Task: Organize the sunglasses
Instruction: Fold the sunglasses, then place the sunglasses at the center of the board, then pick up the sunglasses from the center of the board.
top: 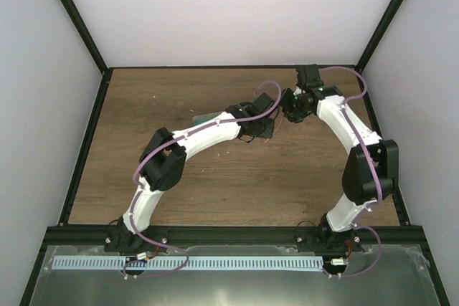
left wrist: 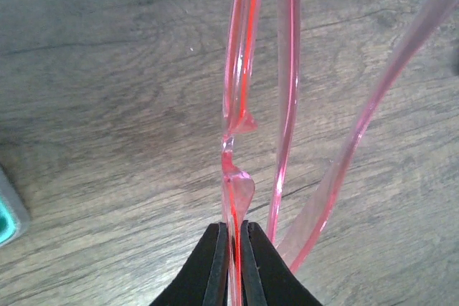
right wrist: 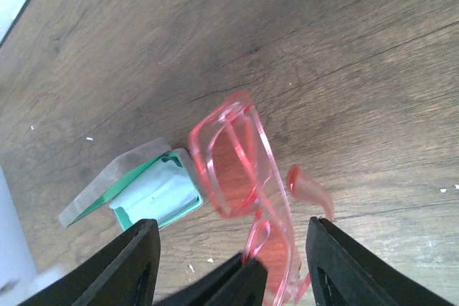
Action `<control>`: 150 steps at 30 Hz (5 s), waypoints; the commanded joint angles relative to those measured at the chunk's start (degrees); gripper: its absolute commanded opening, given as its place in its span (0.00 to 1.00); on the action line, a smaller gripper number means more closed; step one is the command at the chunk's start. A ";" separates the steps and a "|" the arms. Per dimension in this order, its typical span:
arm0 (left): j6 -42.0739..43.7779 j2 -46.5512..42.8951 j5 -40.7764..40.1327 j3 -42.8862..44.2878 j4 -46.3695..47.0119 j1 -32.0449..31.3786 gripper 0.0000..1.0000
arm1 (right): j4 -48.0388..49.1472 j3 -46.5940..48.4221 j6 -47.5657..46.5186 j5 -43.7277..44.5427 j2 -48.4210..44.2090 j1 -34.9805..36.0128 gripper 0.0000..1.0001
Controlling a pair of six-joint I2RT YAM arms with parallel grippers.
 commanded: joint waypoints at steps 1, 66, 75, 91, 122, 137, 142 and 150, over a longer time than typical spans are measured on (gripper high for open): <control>-1.67 2.06 5.81 1.43 0.46 1.20 0.04 | -1.26 -0.82 -2.05 1.31 -5.22 0.91 0.57; 0.94 4.95 50.19 -5.14 17.02 5.39 0.05 | 0.09 -20.53 -6.54 7.59 -17.87 -11.02 0.24; 1.37 11.64 59.97 -3.90 16.06 5.47 0.06 | 0.70 -20.53 -6.77 5.25 -15.42 -11.24 0.27; 6.27 14.93 58.88 -2.44 8.25 6.00 0.27 | 1.54 -21.43 -7.86 4.62 -14.22 -11.25 0.28; 45.96 -8.56 3.07 -4.81 -5.33 22.71 0.60 | 0.56 -22.62 -20.37 -0.30 -1.55 -0.61 0.61; 58.66 -11.19 13.70 -10.66 -2.89 32.13 0.87 | 1.09 -24.14 -21.69 -0.76 0.55 -0.62 0.59; 58.13 -10.01 13.88 -11.25 -2.22 32.11 0.81 | 0.75 -24.05 -22.16 0.19 1.56 -0.63 0.51; 57.17 -9.13 13.76 -11.98 -1.68 32.13 0.76 | -0.94 -22.81 -21.95 3.27 0.99 -0.25 0.38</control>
